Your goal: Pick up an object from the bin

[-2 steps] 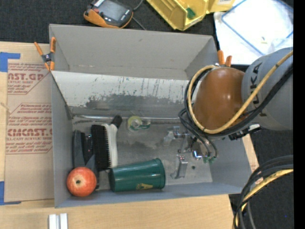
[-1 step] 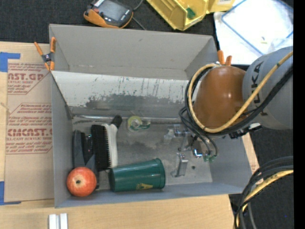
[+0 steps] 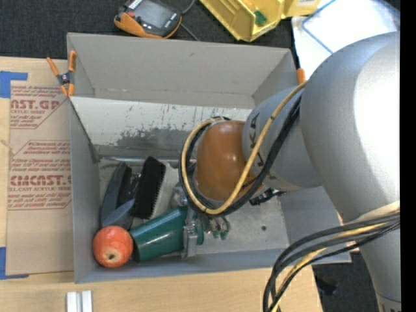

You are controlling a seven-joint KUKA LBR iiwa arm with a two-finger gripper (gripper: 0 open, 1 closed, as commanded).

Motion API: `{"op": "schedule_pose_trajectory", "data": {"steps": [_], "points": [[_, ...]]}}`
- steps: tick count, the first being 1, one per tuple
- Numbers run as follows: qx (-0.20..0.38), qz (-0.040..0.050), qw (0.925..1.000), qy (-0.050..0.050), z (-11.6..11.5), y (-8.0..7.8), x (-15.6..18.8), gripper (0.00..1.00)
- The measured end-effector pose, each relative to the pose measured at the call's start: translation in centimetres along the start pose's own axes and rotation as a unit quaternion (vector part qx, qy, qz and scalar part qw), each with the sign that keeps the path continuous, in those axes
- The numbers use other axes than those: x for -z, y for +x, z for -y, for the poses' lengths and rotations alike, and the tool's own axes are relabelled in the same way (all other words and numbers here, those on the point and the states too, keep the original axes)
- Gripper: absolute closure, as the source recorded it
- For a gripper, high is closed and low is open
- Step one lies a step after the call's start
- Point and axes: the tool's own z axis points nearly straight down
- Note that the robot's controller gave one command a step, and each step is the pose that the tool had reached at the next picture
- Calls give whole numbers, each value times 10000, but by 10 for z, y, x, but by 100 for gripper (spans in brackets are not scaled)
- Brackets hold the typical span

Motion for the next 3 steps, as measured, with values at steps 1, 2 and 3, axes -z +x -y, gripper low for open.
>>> {"op": "schedule_pose_trajectory", "data": {"steps": [1, 2, 3], "points": [[818, 80, 9966, 15, -10, 14, 63, 0], [44, -8, 10000, 1, -1, 2, 2, 0], [399, 60, 9991, 87, -57, 6, 0, 0]]}}
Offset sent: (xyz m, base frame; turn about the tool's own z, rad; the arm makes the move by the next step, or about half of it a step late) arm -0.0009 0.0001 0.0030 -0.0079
